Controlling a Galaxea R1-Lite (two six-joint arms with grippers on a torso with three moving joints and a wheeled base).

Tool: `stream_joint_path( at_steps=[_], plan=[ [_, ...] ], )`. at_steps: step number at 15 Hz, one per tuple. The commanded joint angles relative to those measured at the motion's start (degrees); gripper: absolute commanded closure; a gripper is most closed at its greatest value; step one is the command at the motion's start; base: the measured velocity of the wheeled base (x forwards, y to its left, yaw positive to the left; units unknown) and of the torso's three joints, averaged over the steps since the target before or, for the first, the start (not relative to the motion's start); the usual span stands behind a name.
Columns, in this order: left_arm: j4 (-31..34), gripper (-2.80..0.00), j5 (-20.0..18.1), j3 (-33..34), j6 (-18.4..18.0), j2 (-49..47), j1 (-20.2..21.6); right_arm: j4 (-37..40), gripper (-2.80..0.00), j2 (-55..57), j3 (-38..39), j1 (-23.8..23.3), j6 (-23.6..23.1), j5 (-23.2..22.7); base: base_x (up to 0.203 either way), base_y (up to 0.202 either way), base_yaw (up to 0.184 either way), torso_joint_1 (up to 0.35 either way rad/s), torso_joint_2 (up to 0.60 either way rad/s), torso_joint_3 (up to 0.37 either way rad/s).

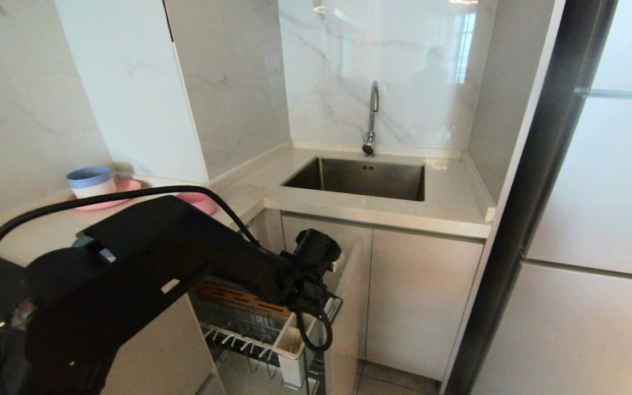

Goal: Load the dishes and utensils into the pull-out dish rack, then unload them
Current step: Open the cupboard

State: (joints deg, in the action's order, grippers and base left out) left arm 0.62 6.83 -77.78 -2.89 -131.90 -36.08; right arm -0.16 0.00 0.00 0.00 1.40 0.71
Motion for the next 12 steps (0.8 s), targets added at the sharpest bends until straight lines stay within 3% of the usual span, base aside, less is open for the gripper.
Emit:
stream_joint_path(
  at_steps=[1, 12],
  plan=[
    [0.0, 0.0, 0.1, -0.2, 0.1, -0.5, -0.7, 0.0, 0.0, 0.0, 0.0, 0.0, 0.0, 0.0, 0.0, 0.0, 0.0, 0.0, 0.0, 0.0],
    [0.0, 0.0, 0.9, -3.5, 0.2, -1.8, -5.5, 0.0, 0.0, 0.1, 0.0, 0.0, 0.0, 0.0, 0.0, 0.0, 0.0, 0.0, 0.0, 0.0]
  ],
)
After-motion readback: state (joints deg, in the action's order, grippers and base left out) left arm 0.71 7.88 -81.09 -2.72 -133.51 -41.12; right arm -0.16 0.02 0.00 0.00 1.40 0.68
